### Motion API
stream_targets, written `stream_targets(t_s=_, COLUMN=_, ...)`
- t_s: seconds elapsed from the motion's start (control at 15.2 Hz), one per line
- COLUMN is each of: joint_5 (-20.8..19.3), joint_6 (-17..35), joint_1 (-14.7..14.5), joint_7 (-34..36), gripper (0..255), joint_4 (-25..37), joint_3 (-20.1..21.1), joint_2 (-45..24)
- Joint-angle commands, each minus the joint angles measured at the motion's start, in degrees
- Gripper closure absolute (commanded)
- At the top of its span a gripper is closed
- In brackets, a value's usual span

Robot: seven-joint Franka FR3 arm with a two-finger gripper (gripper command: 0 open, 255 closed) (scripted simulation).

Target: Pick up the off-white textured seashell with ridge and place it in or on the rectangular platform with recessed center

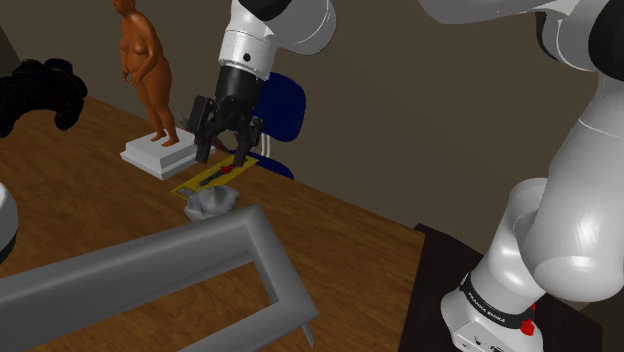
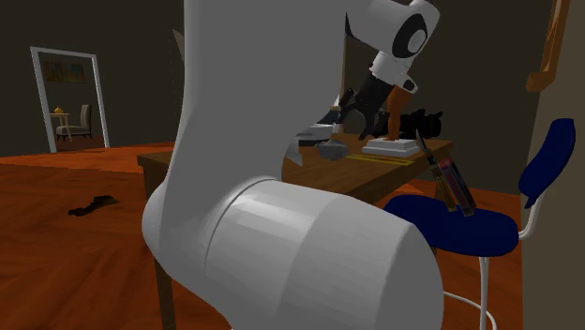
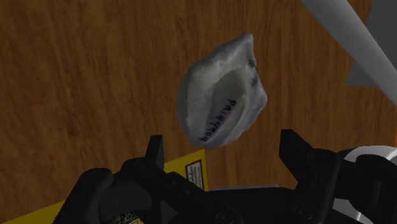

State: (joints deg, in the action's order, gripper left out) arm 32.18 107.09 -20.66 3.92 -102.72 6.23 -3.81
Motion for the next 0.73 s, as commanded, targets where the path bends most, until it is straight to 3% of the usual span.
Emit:
stream_targets(t_s=0.0, joint_5=-0.14, joint_6=-7.68, joint_1=0.36, joint_7=0.03, gripper=0, joint_4=4.34, joint_3=-0.13, joint_2=-3.84)
stream_targets(t_s=0.4, joint_5=0.39, joint_6=-3.7, joint_1=-0.64, joint_7=-0.38, gripper=0, joint_4=0.88, joint_3=0.71, joint_2=-3.94)
stream_targets(t_s=0.66, joint_5=0.39, joint_6=-3.7, joint_1=-0.64, joint_7=-0.38, gripper=0, joint_4=0.88, joint_3=0.71, joint_2=-3.94)
